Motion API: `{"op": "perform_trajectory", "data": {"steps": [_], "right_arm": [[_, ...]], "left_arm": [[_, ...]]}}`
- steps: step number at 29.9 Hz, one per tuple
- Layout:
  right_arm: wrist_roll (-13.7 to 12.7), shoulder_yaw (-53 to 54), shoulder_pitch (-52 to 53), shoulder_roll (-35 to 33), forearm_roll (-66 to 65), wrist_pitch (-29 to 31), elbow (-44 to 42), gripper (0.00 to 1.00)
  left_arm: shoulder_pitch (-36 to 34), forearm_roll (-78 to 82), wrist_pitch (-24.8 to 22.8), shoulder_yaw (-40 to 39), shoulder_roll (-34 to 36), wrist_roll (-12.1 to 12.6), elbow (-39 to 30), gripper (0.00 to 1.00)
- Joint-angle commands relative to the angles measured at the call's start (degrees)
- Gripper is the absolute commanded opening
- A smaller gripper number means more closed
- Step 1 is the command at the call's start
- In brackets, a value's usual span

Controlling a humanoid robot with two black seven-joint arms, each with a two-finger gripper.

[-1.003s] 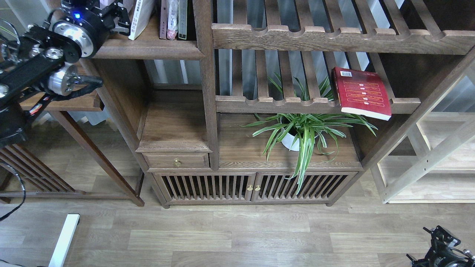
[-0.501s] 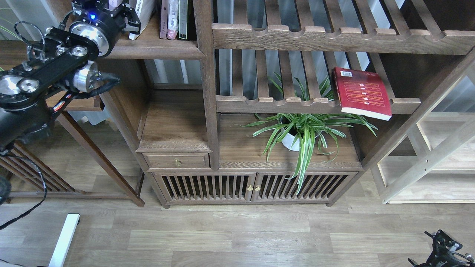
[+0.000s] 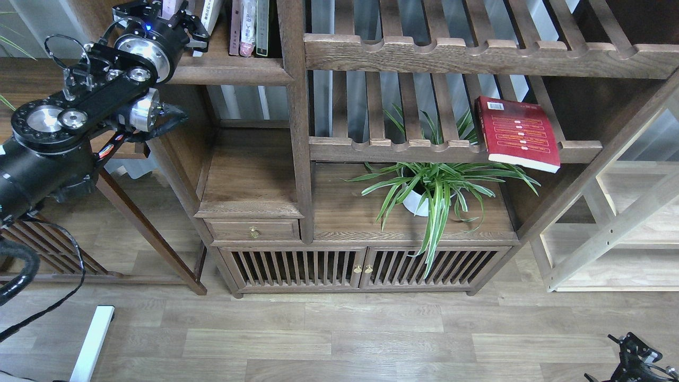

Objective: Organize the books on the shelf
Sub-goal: 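Push the white book into the upper shelf slot with the left gripper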

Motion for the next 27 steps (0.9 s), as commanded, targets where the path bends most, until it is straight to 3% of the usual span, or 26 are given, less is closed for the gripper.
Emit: {"op": "perform_trajectory", "data": {"steps": [1,14,23,27], "right_arm": [[0.01,-0.01,0.0,0.08,0.01,0.0,0.0,1.0],[0.01,0.17,-1.23,0.52,0.01,0.0,0.0,1.0],[0.01,0.08,-1.58,0.52,0.01,0.0,0.0,1.0],[0.01,0.17,-1.85,0.52,0.01,0.0,0.09,1.0]], "left_arm": [[0.06,0.0,0.04,0.29,0.0,0.17,0.49,0.0],[-0.11,-0.71,0.57,1.88,-1.05,2.01,1.02,0.03],[-0.29,-0.79,0.66,1.88,-1.14,2.45,0.93,0.25],[-0.29,-0.79,0.75,1.53,-1.05,2.45,0.84,0.48]]}}
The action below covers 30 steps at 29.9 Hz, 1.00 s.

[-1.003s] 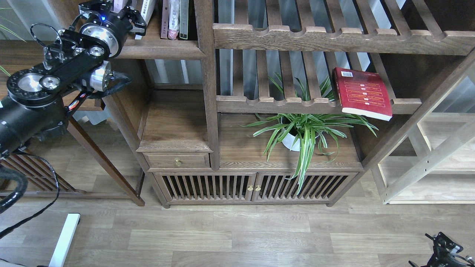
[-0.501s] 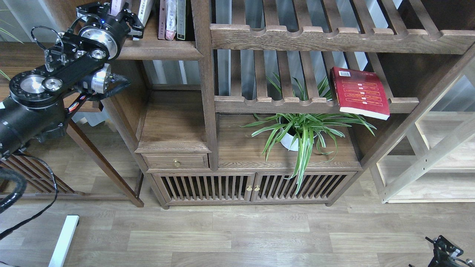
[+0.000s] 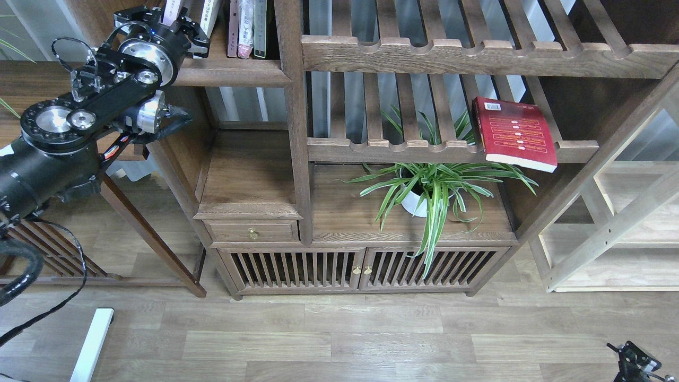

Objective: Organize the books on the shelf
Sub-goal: 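Push the white book into the upper shelf slot with the left gripper, then press the white book further into the shelf with the left gripper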

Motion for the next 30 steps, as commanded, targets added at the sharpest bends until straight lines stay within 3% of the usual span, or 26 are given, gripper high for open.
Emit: {"op": "perform_trajectory", "data": {"steps": [1,17,30], "right_arm": [[-0.01,0.07,-0.21,0.09,0.0,0.0,0.08,1.0],[-0.01,0.07,-1.17,0.44,0.0,0.0,0.52,1.0],[-0.01,0.07,-1.61,0.44,0.09,0.0,0.52,1.0]], "left_arm": [[-0.18,0.15,0.17,-0.95,0.16,-0.51,-0.14,0.52],[-0.18,-0.11,1.8,-1.57,0.78,-0.42,-2.76,0.7],[0.26,-0.11,1.8,-1.48,3.41,1.42,-9.45,0.73]]}}
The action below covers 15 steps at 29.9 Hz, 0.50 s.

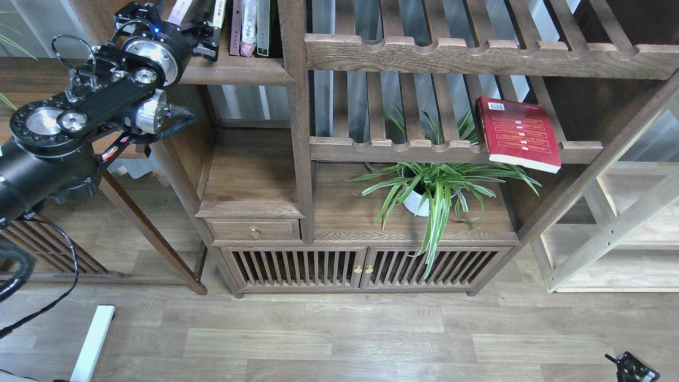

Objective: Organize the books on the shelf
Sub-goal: 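Press the white book further into the shelf with the left gripper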

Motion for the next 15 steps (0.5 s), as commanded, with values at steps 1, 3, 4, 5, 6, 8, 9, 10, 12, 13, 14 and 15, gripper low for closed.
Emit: {"op": "perform_trajectory", "data": {"steps": [1,3,4,5,6,8,9,10,12,13,14,15], "right_arm": [[0.01,0.0,-0.29,0.0,0.01,0.0,0.0,1.0],[0.01,0.09,-0.38,0.0,0.01,0.0,0.0,1.0],[0.01,0.09,-0.38,0.08,0.01,0.0,0.0,1.0],[0.01,0.09,-0.38,0.08,0.01,0.0,0.0,1.0],[0.01,0.09,-0.38,0.08,0.01,0.0,0.0,1.0],[0.01,0.09,-0.38,0.17,0.01,0.0,0.0,1.0],[0.01,0.09,-0.38,0.35,-0.08,0.0,0.0,1.0],[0.01,0.09,-0.38,0.44,0.01,0.0,0.0,1.0],[0.01,0.09,-0.38,0.61,-0.08,0.0,0.0,1.0],[0.01,0.09,-0.38,0.61,0.01,0.0,0.0,1.0],[0.01,0.09,-0.38,0.61,0.01,0.0,0.0,1.0],[0.01,0.09,-0.38,0.61,-0.08,0.0,0.0,1.0]], "left_arm": [[0.14,0.0,0.0,0.09,0.88,0.79,-1.98,0.74],[0.31,0.0,0.0,0.18,1.4,0.88,-3.04,0.74],[0.31,0.0,0.0,0.27,1.58,0.88,-3.31,0.74],[0.4,0.0,0.0,0.27,1.67,0.88,-3.4,0.74],[0.49,0.0,0.0,0.36,1.84,0.88,-3.4,0.74],[0.49,0.0,0.0,0.36,1.93,0.88,-3.4,0.73],[0.49,0.0,0.0,0.36,1.93,0.88,-3.4,0.7],[0.49,0.0,0.0,0.36,1.93,0.88,-3.4,0.68],[0.49,0.0,0.0,0.44,2.02,1.06,-3.4,0.55],[0.49,0.0,0.0,0.44,2.11,1.23,-3.4,0.5],[0.49,0.0,0.0,0.44,2.37,1.5,-3.4,0.43],[0.49,0.0,0.0,0.53,2.63,1.58,-3.4,0.38]]}}
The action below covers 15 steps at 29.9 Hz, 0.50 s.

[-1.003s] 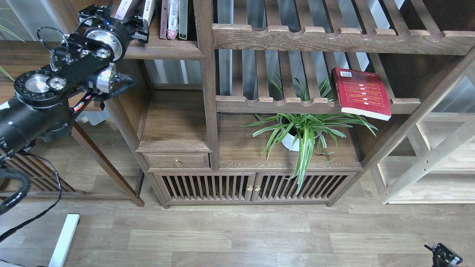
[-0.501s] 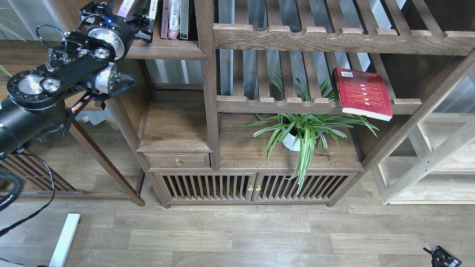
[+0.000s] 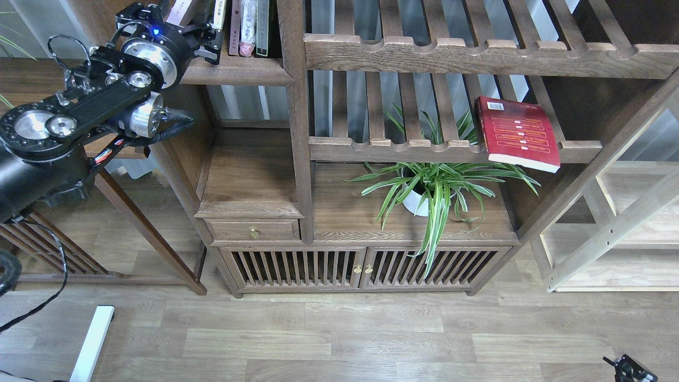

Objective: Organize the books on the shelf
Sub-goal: 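Press the white book further into the shelf with the left gripper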

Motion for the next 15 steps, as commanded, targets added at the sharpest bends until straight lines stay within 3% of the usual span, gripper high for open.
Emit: {"op": "perform_trajectory", "data": {"steps": [1,8,15], "right_arm": [[0.01,0.0,0.0,0.03,0.0,0.0,0.0,1.0],[0.01,0.0,-0.09,0.11,0.0,0.0,0.0,1.0],[0.01,0.0,-0.44,0.2,0.0,0.0,0.0,1.0]], "left_arm": [[0.0,0.0,0.0,0.09,0.7,0.4,0.01,0.35],[0.0,0.0,-0.4,0.09,1.32,0.39,0.01,0.04],[-0.09,0.0,-0.05,-0.69,1.32,-0.13,0.01,0.0]]}}
